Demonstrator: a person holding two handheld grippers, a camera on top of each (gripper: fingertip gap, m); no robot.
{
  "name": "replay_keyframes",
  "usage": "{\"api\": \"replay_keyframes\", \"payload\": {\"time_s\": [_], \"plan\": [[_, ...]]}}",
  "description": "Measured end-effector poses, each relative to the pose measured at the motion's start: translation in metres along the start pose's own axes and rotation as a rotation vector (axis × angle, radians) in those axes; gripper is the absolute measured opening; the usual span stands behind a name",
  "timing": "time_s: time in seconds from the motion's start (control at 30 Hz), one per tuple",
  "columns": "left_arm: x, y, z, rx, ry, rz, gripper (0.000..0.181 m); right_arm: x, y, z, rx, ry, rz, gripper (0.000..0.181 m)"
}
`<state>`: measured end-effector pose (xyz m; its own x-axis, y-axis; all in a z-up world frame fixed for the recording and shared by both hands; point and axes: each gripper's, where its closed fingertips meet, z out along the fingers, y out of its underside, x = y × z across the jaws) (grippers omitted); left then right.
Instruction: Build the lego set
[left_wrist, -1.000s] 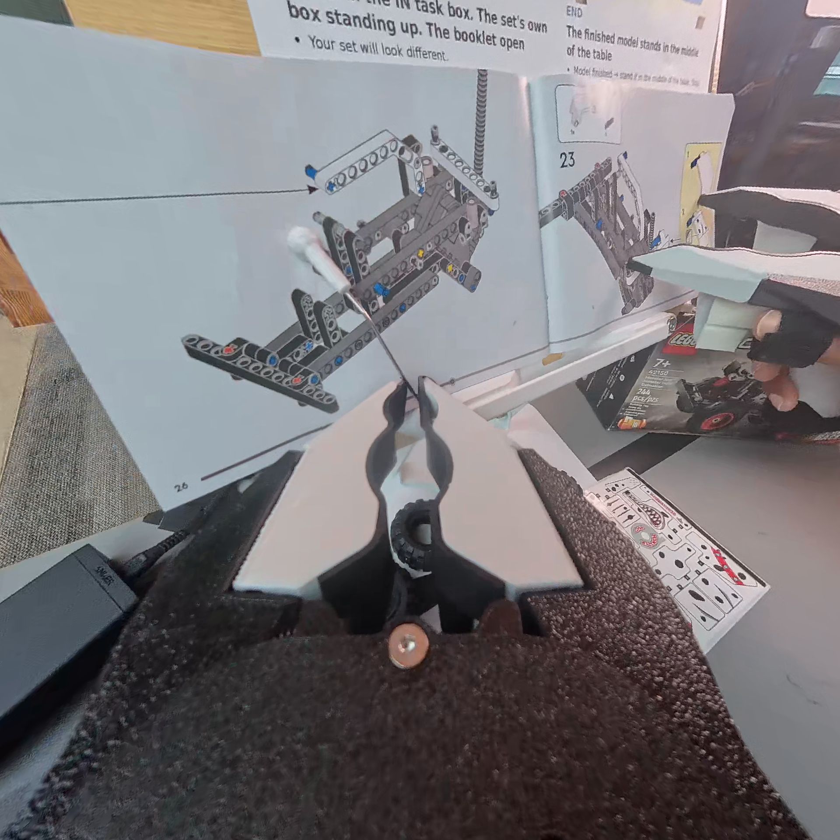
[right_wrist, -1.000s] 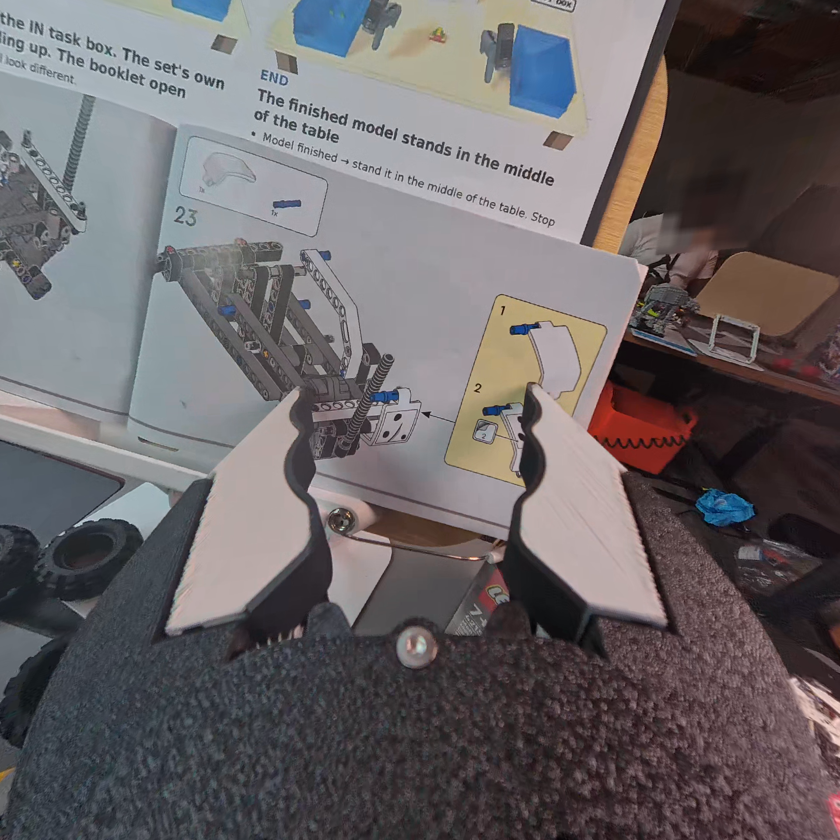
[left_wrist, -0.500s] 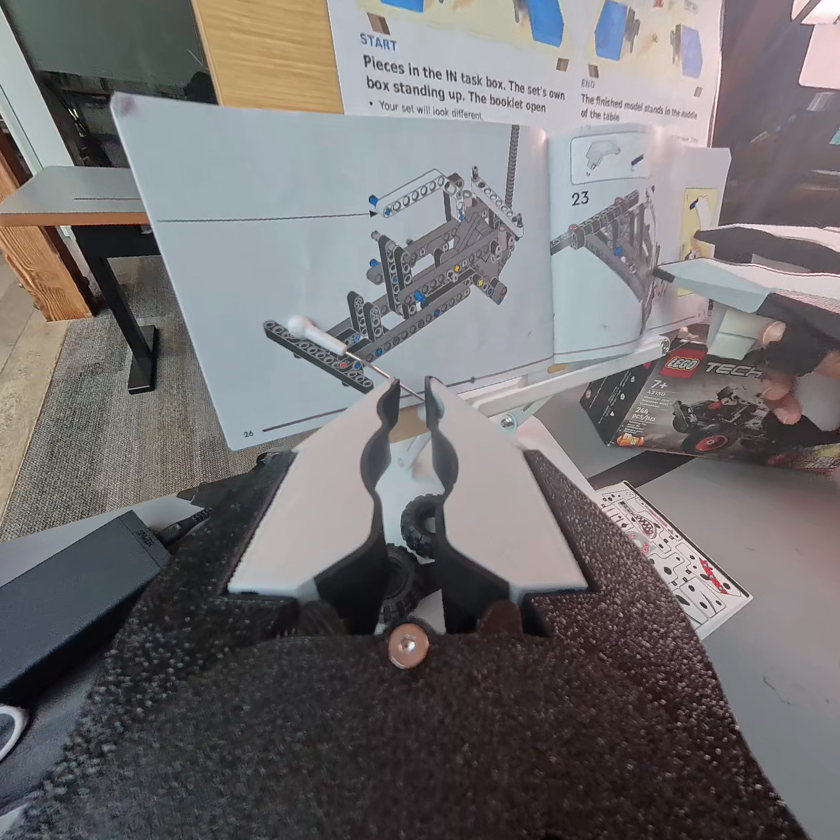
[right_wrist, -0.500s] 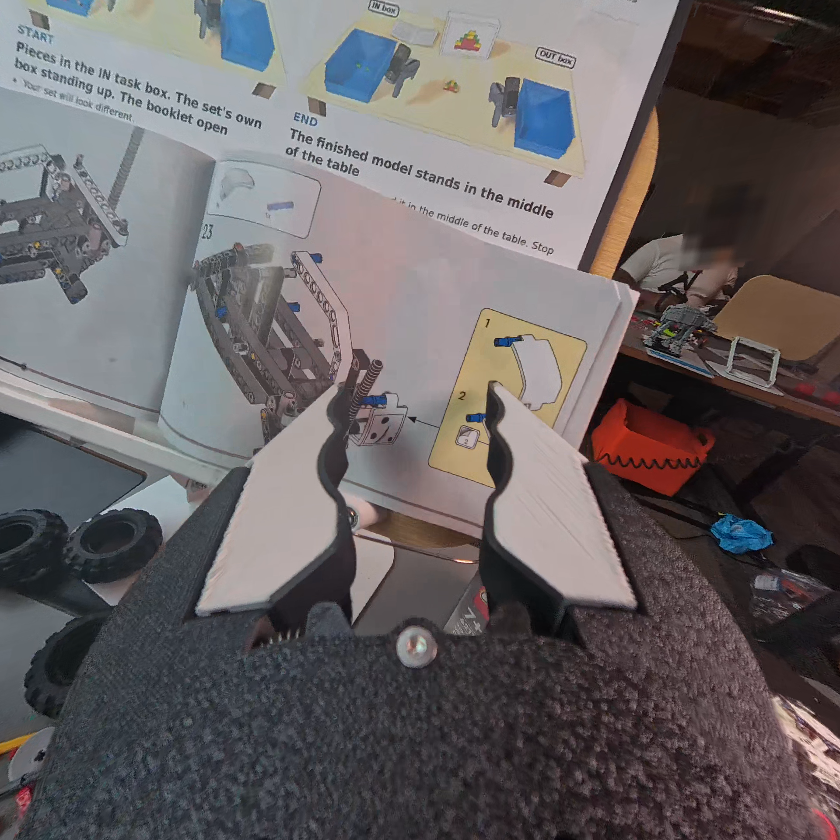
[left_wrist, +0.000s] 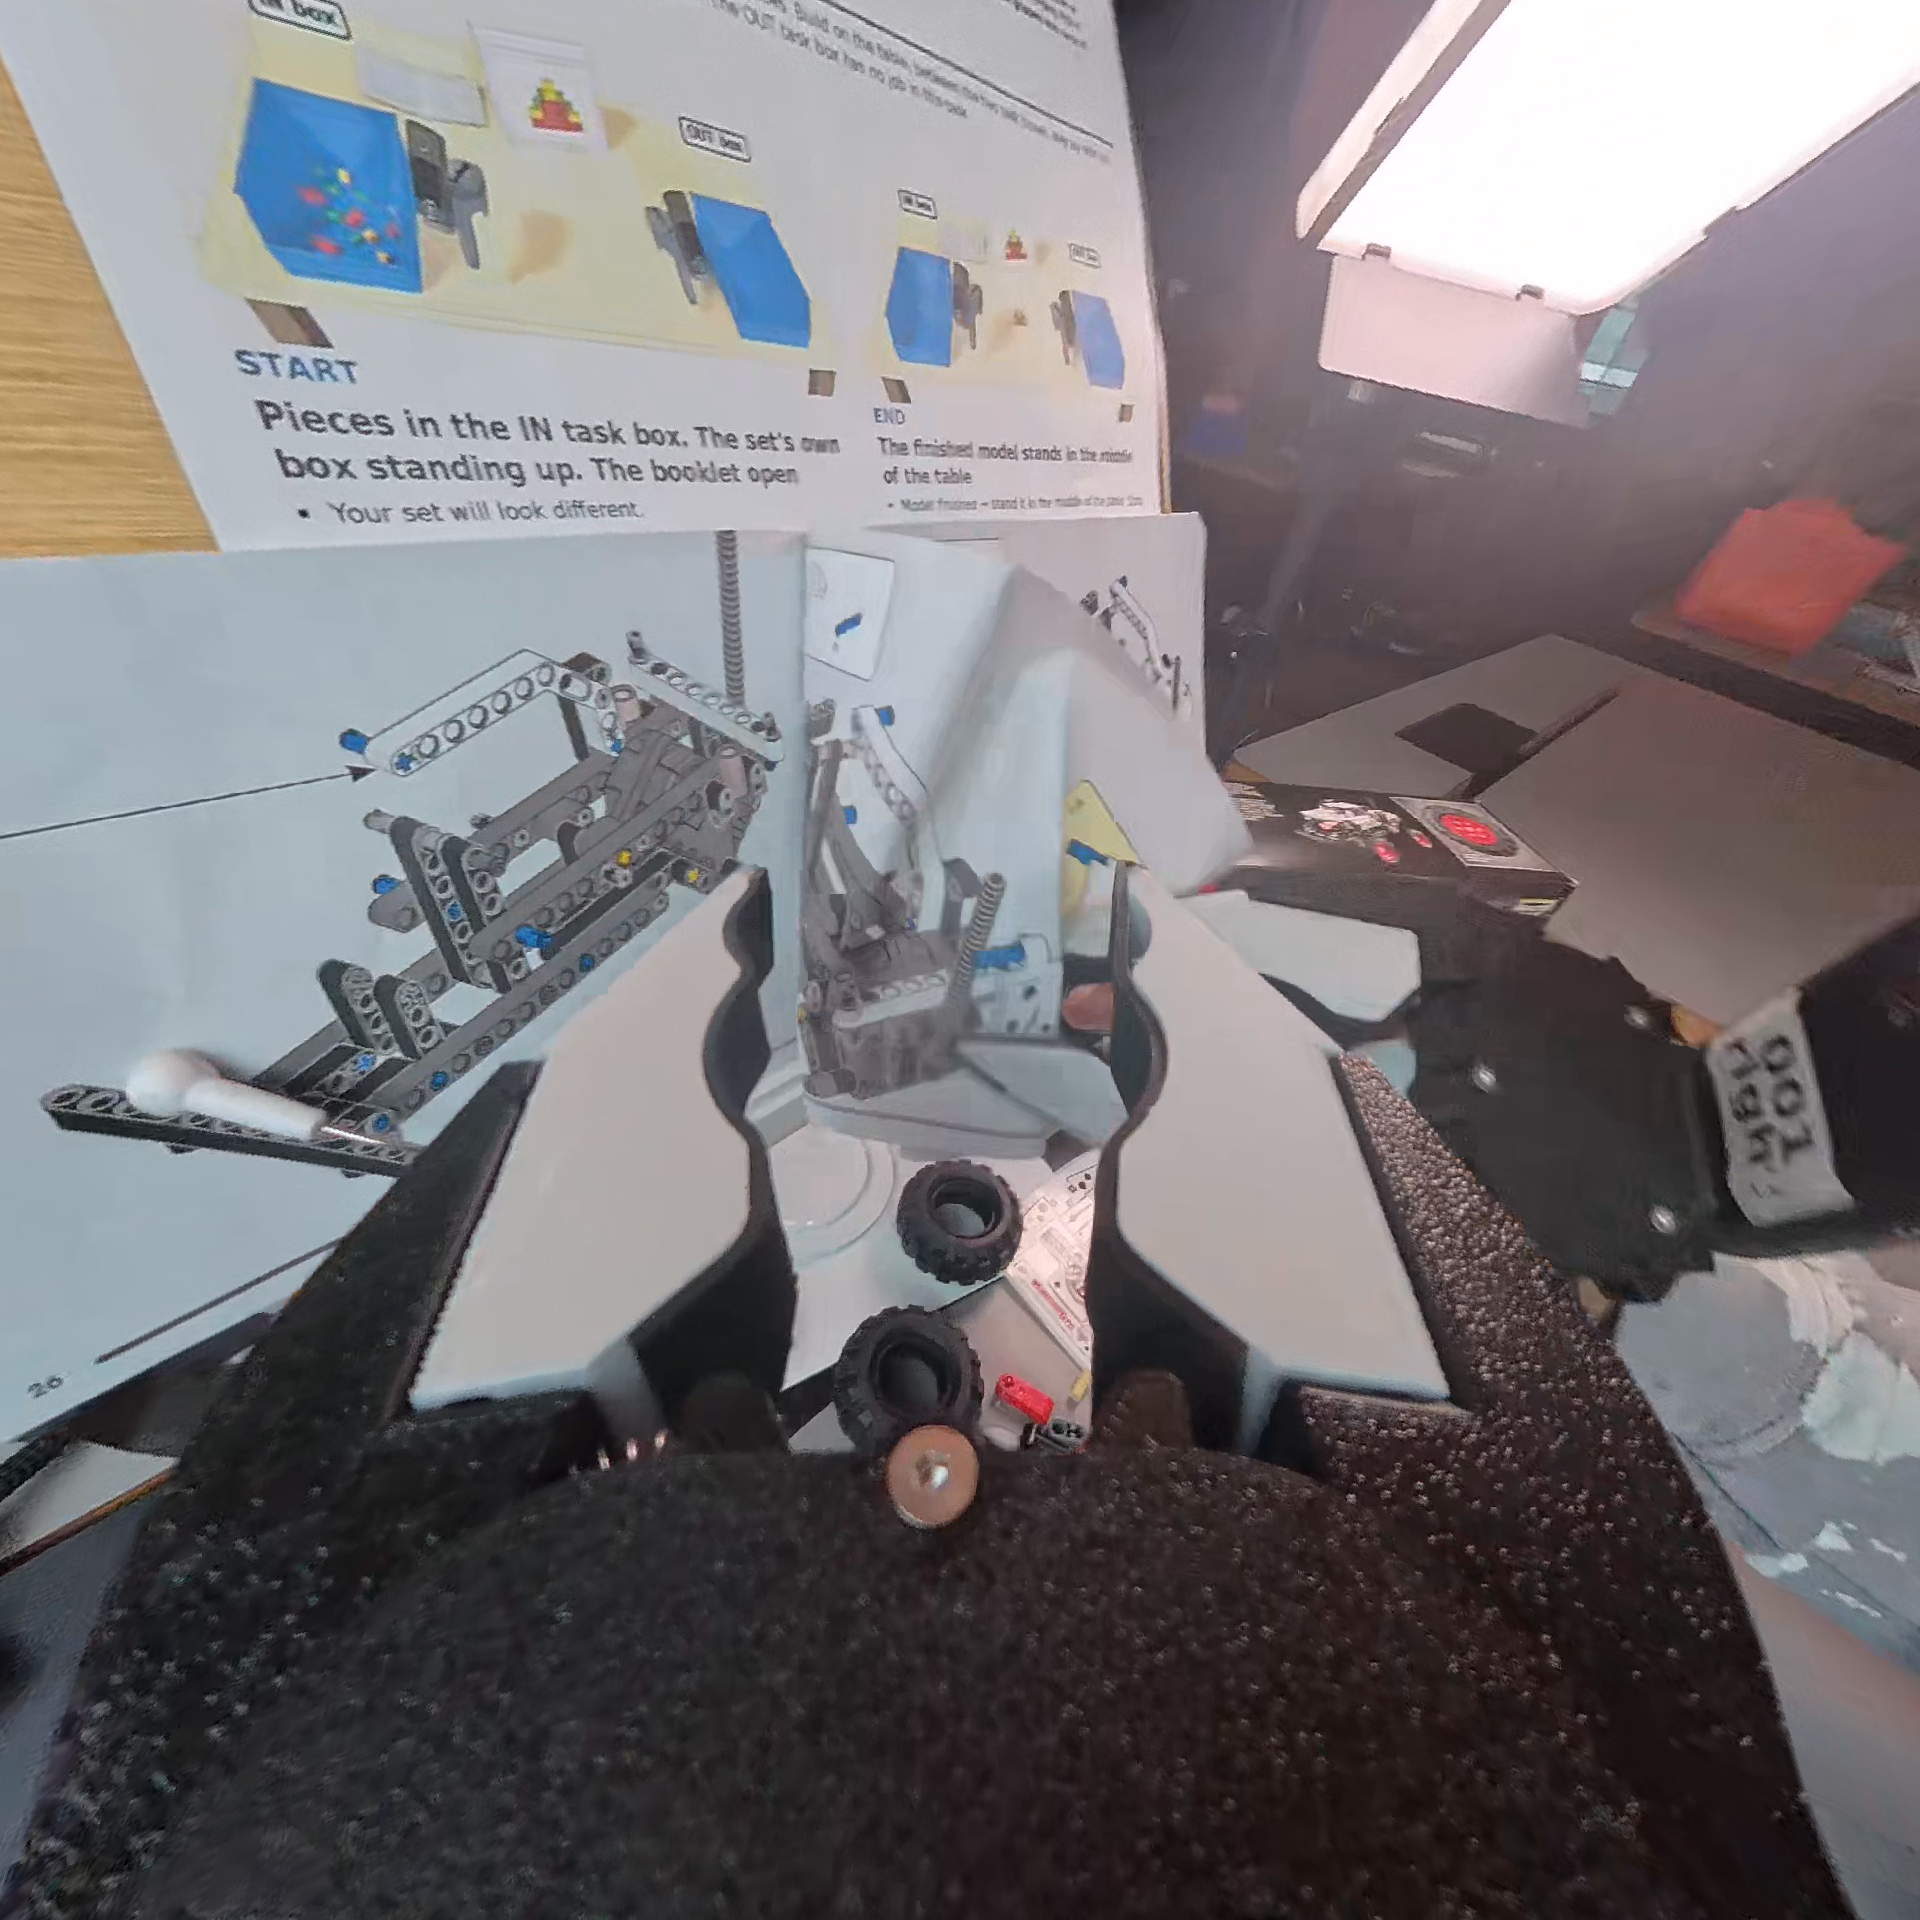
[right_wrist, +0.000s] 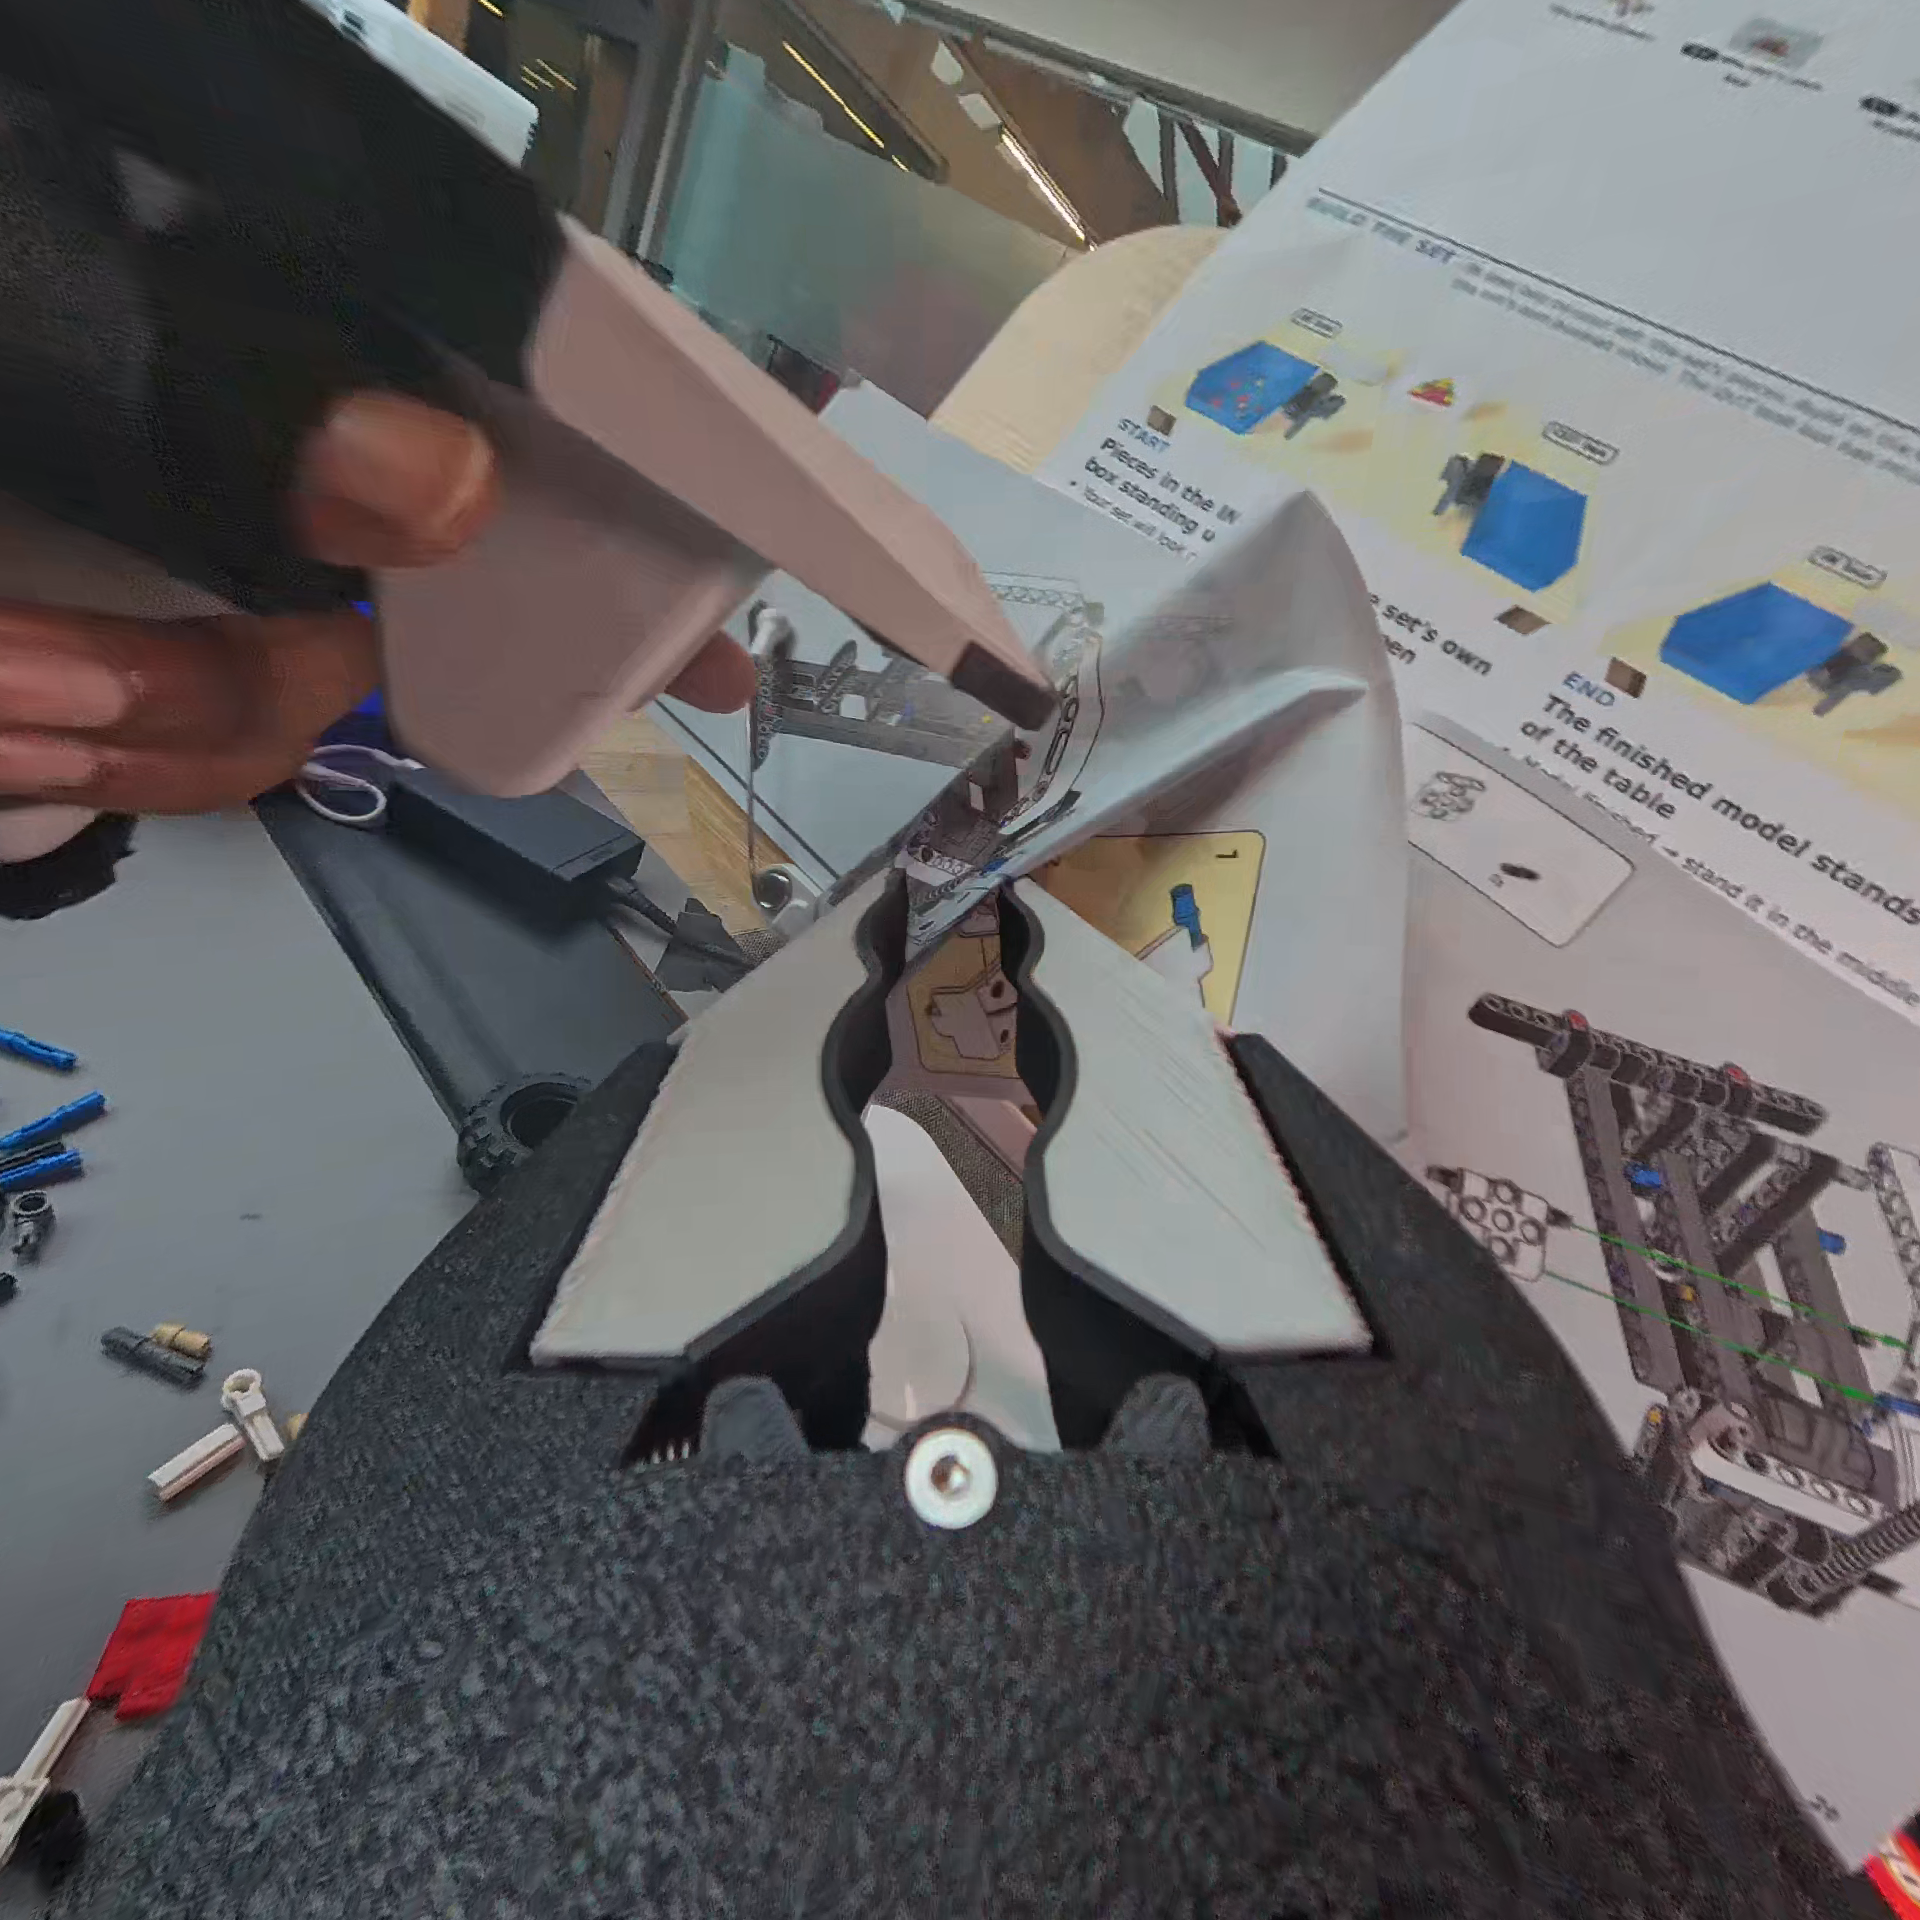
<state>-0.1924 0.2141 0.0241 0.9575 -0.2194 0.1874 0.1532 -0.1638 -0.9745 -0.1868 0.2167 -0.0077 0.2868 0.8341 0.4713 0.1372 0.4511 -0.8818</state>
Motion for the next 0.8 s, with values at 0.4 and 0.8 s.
{"api": "replay_keyframes", "payload": {"time_s": [0.4,0.8], "plan": [[-0.057,0.033,-0.017,-0.143,-0.058,0.043,0.009,0.056,-0.027,-0.109,0.359,0.369,0.133,0.046],[0.008,0.034,-0.008,-0.118,0.065,0.109,0.021,0.035,0.046,-0.031,0.076,-0.001,0.59,0.0]]}}
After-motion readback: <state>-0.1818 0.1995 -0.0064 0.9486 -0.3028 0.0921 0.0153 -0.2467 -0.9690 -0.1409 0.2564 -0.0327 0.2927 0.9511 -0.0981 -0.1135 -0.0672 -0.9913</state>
